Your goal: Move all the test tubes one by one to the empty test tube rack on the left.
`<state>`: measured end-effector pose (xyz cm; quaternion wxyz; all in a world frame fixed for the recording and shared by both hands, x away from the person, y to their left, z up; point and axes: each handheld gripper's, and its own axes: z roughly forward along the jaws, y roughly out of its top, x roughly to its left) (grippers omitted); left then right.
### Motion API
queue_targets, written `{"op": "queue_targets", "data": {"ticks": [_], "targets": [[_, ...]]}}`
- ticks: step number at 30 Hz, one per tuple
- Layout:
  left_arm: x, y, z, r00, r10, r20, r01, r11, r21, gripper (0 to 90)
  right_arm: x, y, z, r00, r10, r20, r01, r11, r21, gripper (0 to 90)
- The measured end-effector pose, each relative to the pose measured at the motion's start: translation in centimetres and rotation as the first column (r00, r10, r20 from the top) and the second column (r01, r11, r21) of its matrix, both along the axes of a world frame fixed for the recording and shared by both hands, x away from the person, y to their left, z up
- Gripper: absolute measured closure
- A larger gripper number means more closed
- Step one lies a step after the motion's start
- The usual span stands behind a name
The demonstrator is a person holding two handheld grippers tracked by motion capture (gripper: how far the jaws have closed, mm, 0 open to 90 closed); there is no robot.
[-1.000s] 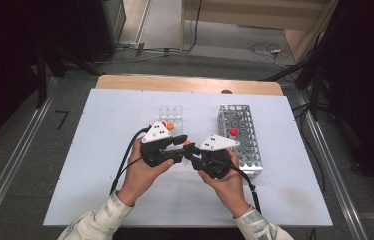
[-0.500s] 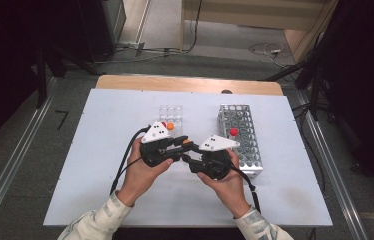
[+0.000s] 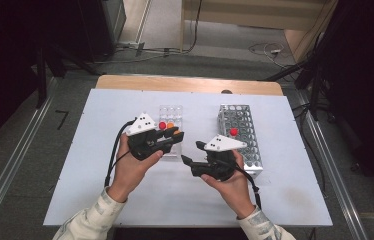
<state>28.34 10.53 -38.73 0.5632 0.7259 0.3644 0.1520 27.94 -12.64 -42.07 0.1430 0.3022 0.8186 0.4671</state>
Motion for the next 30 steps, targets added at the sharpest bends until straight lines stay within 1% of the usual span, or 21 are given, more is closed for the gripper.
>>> {"op": "queue_targets", "data": {"ticks": [4, 6, 10, 13, 15, 18, 24, 26, 30], "targets": [[0.4, 0.7, 0.5, 0.9995, 0.027, 0.013, -0.027, 0.9996, -0.002, 70.8, 0.0, -0.2, 0.2, 1.0, -0.009, 0.002, 0.009, 0.9999, 0.006, 32.0], [0.7, 0.9, 0.6, 0.9992, 0.038, 0.013, -0.038, 0.9992, -0.01, 70.8, 0.0, -0.3, 0.2, 0.9999, -0.014, 0.003, 0.014, 0.9999, 0.008, 32.0], [1.0, 1.3, 0.9, 0.9981, 0.055, 0.027, -0.055, 0.9984, -0.017, 70.9, 0.0, -0.6, 0.3, 0.9997, -0.024, 0.001, 0.024, 0.9996, 0.011, 32.1], [1.3, 1.4, 1.2, 0.996, 0.077, 0.046, -0.077, 0.997, -0.009, 70.8, 0.1, -0.7, 0.3, 0.9997, -0.026, -0.002, 0.026, 0.9996, 0.013, 32.1], [1.5, 1.5, 1.3, 0.9952, 0.083, 0.05, -0.083, 0.9965, -0.011, 70.8, 0.1, -0.8, 0.3, 0.9996, -0.027, -0.001, 0.027, 0.9995, 0.014, 32.1], [1.8, 1.5, 1.2, 0.9947, 0.091, 0.049, -0.091, 0.9958, -0.009, 70.9, 0.1, -0.9, 0.3, 0.9996, -0.03, 0.001, 0.03, 0.9994, 0.016, 32.0], [2.4, 1.3, 0.5, 0.9922, 0.111, 0.057, -0.113, 0.9933, 0.025, 70.8, 0.1, -1.0, 0.4, 0.9993, -0.038, 0.001, 0.038, 0.999, 0.024, 32.0], [2.6, 1.2, 0.1, 0.9924, 0.114, 0.047, -0.115, 0.9929, 0.029, 70.8, 0.1, -1.1, 0.4, 0.9992, -0.04, 0.001, 0.04, 0.999, 0.022, 31.9], [2.8, 1.1, -0.4, 0.9921, 0.118, 0.043, -0.119, 0.992, 0.041, 70.7, 0.1, -1.1, 0.3, 0.9993, -0.038, 0.002, 0.038, 0.9991, 0.02, 31.8]]}}
